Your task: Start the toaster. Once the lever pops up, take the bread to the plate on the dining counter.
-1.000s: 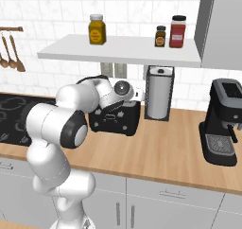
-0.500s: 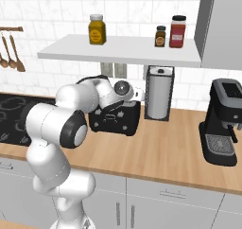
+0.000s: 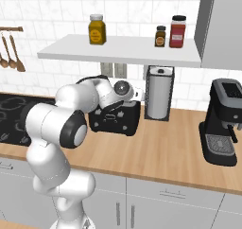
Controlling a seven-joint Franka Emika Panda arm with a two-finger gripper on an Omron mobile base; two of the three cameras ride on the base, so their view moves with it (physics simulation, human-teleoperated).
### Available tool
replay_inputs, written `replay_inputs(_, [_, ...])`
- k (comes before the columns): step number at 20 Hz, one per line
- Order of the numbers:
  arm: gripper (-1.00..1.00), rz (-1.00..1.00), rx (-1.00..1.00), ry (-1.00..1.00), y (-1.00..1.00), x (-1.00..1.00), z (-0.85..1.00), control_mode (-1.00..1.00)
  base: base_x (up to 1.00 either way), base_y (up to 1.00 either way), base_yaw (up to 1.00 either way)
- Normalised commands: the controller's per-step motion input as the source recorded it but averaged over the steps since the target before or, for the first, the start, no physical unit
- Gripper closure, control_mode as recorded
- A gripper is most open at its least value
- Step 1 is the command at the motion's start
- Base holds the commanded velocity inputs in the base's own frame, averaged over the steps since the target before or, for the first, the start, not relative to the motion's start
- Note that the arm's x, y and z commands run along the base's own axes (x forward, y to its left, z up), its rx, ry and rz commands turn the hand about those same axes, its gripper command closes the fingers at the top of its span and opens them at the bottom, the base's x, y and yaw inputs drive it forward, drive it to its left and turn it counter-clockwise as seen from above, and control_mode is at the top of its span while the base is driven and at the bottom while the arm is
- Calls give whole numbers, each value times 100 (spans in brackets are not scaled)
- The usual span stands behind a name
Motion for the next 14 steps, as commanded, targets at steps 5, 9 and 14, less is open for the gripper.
replay_inputs(5, [100,0,0,0,0,0,0,-100,0,0,0])
replay_inputs(9, [100,0,0,-12,0,-12,21,-100,0,0,0])
replay_inputs(14, [100,0,0,-17,0,-24,53,-100,0,0,0])
